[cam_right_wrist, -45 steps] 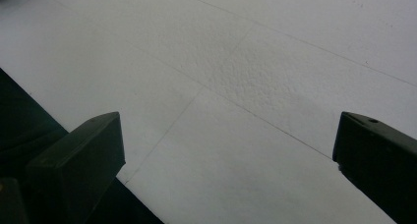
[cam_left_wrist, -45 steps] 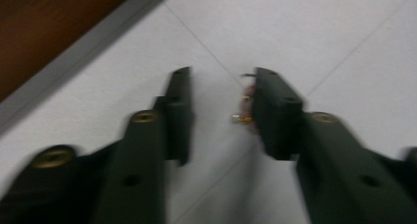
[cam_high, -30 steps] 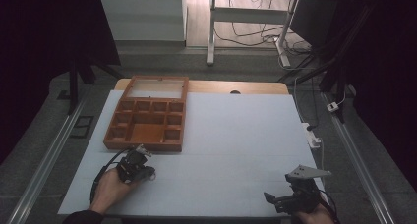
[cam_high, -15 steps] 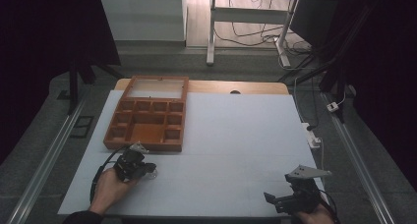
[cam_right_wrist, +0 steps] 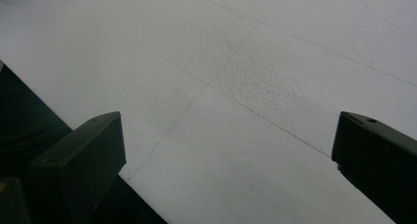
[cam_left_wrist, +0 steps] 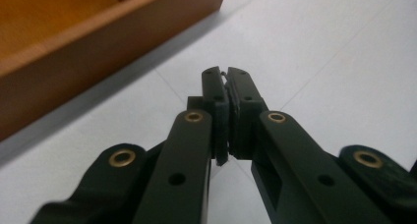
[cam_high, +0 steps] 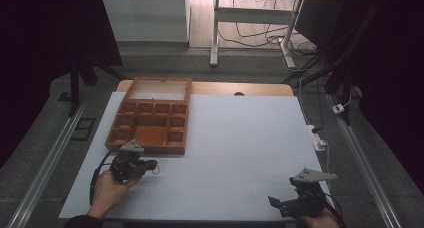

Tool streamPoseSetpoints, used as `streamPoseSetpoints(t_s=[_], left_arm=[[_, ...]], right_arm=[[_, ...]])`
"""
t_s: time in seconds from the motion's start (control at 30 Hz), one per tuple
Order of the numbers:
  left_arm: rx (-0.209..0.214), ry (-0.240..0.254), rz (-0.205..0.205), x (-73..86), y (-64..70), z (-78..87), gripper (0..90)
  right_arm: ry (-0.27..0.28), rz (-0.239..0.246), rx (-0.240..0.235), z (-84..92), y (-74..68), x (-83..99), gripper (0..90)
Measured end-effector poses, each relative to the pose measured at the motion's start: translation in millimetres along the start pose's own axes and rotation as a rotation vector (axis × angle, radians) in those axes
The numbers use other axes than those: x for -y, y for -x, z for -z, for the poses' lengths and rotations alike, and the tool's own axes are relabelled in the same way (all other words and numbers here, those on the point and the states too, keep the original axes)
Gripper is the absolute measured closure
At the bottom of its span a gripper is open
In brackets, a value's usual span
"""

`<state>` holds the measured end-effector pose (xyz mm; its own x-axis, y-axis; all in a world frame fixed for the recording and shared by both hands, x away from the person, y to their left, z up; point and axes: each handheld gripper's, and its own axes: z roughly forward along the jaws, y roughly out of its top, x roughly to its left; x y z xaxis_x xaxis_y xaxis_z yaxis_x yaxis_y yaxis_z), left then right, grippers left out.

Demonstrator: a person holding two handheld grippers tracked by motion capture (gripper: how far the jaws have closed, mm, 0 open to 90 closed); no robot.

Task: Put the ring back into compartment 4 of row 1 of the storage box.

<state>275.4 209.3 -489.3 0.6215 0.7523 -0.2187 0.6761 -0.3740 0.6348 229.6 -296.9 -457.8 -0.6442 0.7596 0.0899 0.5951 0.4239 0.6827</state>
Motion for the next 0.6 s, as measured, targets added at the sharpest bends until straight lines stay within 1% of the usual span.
streamPoseSetpoints(t_s=[0.17, 0.2, 0.23, 0.33, 0.6], left_arm=[[-0.003, 0.064, 0.011, -2.4, -1.2, 9.9, 87.5], [-0.003, 0.064, 0.011, -2.4, -1.2, 9.9, 87.6], [0.003, 0.085, 0.022, -3.7, -2.3, 13.4, 87.5], [0.005, 0.109, 0.027, -5.9, -3.2, 18.2, 87.6], [-0.018, 0.153, 0.002, -17.4, -2.5, 26.9, 87.5]], right_arm=[[-0.002, -0.003, -0.002, -0.1, 0.1, -0.1, 0.0], [-0.002, -0.004, -0.002, -0.1, 0.1, -0.1, 0.0], [-0.002, -0.003, -0.001, -0.2, 0.2, -0.1, 0.0], [-0.001, -0.002, -0.002, 0.0, -0.1, -0.1, 0.0], [0.005, 0.005, -0.004, 0.4, -0.4, 0.1, 0.0]])
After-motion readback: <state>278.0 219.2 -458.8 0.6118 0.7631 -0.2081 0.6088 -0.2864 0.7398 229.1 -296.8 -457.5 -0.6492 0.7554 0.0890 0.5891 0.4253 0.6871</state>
